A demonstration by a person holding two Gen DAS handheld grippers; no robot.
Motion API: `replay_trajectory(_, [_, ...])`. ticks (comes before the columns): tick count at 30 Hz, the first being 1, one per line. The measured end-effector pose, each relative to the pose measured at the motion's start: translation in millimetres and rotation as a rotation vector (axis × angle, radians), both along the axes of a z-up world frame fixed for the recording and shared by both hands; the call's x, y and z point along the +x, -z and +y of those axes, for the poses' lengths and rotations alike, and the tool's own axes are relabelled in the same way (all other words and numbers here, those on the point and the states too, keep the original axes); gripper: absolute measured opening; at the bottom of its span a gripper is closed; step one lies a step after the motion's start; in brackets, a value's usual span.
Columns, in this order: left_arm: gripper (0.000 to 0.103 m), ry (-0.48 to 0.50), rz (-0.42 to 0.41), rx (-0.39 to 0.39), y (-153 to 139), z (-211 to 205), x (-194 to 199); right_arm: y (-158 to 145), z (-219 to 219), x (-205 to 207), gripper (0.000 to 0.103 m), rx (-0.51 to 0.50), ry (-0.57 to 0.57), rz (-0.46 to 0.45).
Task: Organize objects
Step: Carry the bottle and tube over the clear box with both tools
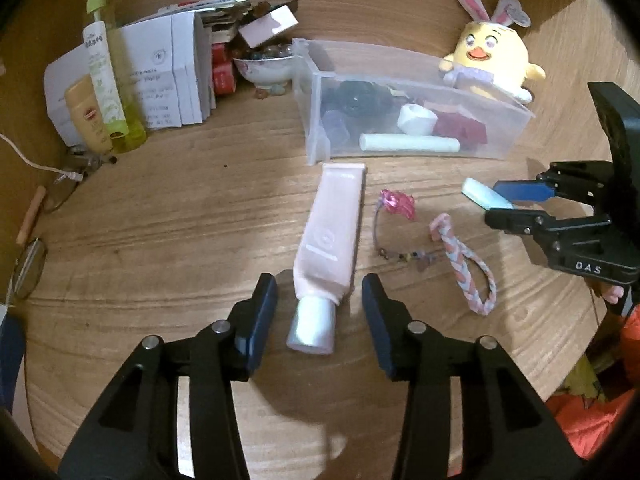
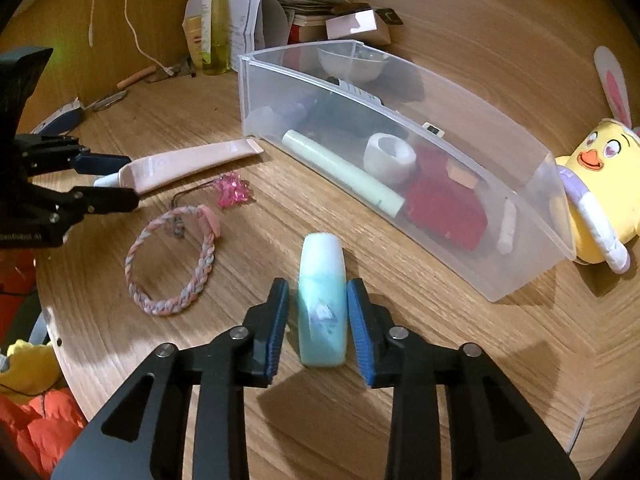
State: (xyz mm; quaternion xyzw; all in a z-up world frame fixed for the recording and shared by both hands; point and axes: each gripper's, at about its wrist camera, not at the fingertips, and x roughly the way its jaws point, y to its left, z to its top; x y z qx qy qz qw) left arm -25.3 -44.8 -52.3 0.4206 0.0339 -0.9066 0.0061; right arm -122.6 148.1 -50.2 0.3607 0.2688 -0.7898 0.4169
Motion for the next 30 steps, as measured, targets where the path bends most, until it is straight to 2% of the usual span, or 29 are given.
replay_trajectory(2, [0.028, -0.012, 0.007, -0.008, 0, -1, -1, 0, -3, -2, 0.029, -0.007, 0.003, -0.008])
replay_trajectory(5, [0.024, -0.011, 0.02, 0.017, -1, -2, 2, 1, -6, -4, 0.029, -0.022, 0.011, -0.011])
replay_trajectory(8, [0.023, -0.015, 0.03, 0.015, -3, 0, 6, 1, -5, -4, 0.023, -0.03, 0.014, -0.015])
replay_trajectory(15, [0.022, -0.045, 0.072, 0.041, -13, 1, 20, -4, 2, 2, 0.023, -0.057, 0.024, 0.016])
replay_trajectory(30, [0.022, -0.033, 0.214, 0.053, -60, 13, 35, -54, 22, 7, 0.023, -0.199, 0.049, 0.056])
